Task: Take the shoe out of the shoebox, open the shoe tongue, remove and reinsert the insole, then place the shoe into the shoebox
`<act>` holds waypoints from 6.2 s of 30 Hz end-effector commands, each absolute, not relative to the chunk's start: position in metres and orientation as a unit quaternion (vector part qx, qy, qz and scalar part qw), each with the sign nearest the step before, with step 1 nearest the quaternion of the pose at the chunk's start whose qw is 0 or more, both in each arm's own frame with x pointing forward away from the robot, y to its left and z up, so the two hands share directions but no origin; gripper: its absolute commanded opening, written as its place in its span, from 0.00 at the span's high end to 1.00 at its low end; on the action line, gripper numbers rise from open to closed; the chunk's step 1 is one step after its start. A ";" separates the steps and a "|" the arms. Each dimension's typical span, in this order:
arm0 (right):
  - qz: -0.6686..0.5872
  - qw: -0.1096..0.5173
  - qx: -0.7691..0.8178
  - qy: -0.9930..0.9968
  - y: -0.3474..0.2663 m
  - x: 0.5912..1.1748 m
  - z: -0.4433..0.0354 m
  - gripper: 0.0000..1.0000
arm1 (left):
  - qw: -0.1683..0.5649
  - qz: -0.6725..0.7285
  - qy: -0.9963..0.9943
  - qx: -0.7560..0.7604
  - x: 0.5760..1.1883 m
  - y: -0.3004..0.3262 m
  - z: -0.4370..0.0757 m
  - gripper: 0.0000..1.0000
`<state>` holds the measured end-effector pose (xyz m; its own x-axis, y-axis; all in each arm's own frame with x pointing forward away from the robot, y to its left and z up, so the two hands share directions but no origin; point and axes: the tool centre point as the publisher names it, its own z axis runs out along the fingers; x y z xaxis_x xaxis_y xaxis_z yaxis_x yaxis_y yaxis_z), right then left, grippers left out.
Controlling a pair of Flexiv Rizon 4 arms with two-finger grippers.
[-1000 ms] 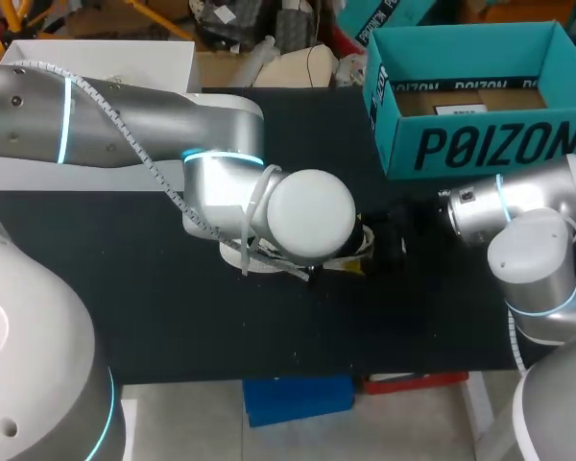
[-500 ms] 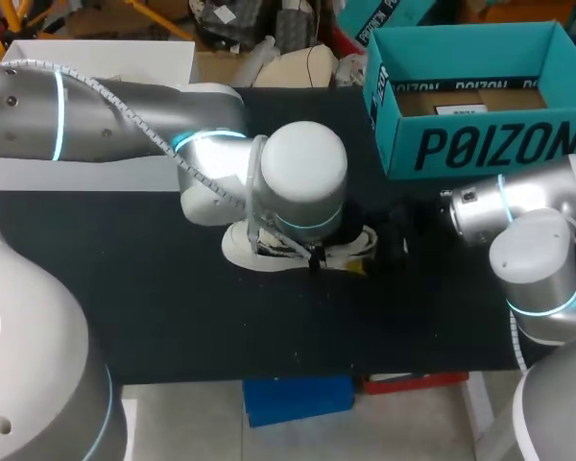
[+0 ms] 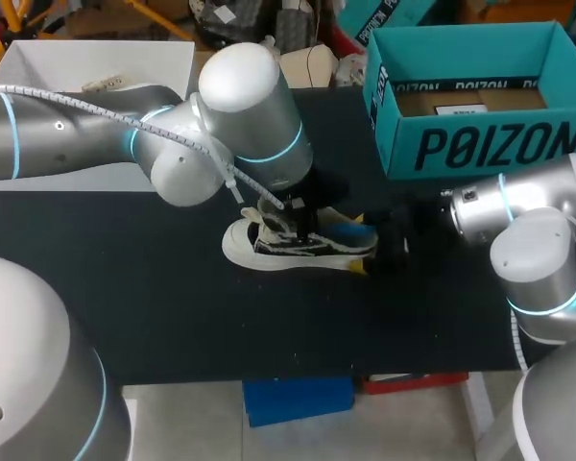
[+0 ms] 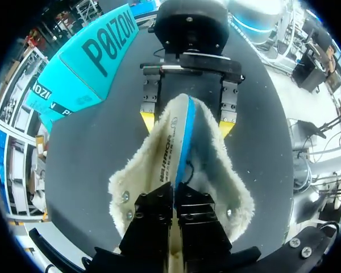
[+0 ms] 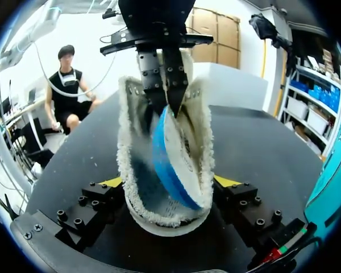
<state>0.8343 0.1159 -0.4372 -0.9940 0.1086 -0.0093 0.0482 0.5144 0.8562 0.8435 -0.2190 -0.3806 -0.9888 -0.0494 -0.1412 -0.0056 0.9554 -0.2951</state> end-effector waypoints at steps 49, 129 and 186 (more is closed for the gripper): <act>0.490 0.031 0.046 0.870 0.118 0.833 -0.437 1.00 | 0.180 -0.213 0.955 0.102 0.829 -0.261 -0.406 0.66; 0.490 0.031 0.046 0.870 0.118 0.833 -0.437 1.00 | -0.156 -0.659 0.713 -0.181 0.678 -0.223 -0.091 1.00; 0.084 0.030 0.045 0.995 0.085 0.832 -0.397 0.00 | -0.174 -0.703 0.669 -0.166 0.602 -0.214 0.022 1.00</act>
